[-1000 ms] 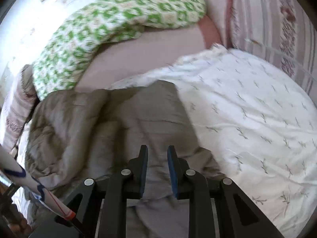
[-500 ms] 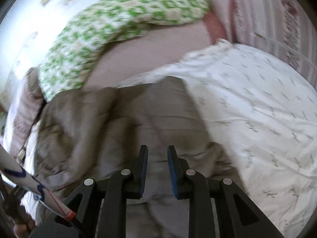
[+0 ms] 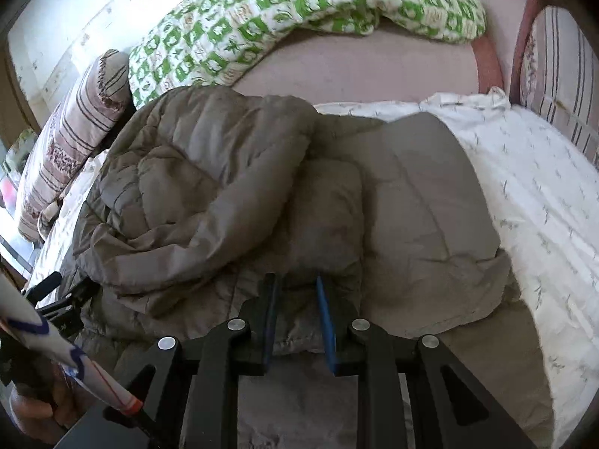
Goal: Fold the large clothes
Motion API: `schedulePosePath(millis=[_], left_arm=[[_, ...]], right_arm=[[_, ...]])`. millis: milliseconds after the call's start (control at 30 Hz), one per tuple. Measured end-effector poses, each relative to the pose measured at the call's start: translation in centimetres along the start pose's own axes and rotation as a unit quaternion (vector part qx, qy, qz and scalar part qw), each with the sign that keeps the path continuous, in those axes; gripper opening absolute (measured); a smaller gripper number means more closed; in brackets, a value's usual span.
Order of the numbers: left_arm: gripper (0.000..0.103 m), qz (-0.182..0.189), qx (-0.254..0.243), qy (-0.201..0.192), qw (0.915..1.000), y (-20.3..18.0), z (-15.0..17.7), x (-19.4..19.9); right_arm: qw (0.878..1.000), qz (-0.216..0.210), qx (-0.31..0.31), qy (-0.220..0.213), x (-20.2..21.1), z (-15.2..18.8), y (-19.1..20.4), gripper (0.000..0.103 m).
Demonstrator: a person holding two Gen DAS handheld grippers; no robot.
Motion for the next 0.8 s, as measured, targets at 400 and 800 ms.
schedulePosePath(millis=[400,800], left_arm=[[0.101,-0.003,-0.001,-0.003,1.0000,-0.12,0.38,-0.34],[0.101,-0.009,-0.010,-0.014,0.9998,-0.39,0.11,0.44]], right_arm=[[1.000,0.015,0.016,0.000,-0.35,0.62,0.23,0.025],[1.000,0.020,0.024,-0.006,0.53,0.52,0.71,0.029]])
Point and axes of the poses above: each gripper's, at about its wrist camera, not at the fingertips, and x roughly against the way its jaws point, y to its left, z to its underside, the point moved 6 cm from there along -x, roughly the way its jaws point, and after that the axes turned 9 degrees about -z, right-handed, at the moved point
